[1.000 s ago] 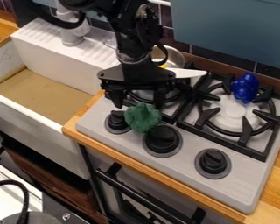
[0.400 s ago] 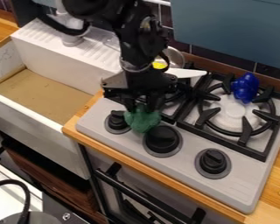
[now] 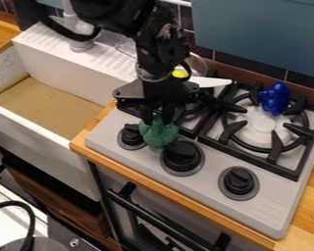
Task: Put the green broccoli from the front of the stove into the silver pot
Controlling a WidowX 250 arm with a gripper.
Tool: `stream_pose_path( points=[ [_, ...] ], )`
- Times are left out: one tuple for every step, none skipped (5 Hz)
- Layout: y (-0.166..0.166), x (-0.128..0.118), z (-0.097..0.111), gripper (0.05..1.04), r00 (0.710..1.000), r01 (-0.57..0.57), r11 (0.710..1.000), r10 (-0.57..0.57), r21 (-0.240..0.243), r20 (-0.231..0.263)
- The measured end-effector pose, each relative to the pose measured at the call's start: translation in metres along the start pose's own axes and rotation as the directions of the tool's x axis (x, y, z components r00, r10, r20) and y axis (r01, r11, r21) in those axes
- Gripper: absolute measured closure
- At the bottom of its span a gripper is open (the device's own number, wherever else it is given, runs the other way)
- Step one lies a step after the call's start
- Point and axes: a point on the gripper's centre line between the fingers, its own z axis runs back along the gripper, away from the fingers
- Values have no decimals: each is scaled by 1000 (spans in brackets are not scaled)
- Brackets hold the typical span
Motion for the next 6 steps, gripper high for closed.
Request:
stream_pose_path(
  points=[
    [-1, -2, 3, 831, 998, -44, 999, 44, 6, -49],
    [-5, 10, 26, 831, 991, -106, 994, 104, -24, -90],
    [-10, 36, 47, 831, 978, -184, 982, 178, -40, -113],
    [-14, 71, 61, 831, 946, -310, 949, 301, -55, -123],
    [-24, 95, 60, 831, 917, -383, 923, 375, -29, -137],
    [-30, 105, 47, 831, 908, -400, 917, 398, 14, -128]
  ],
)
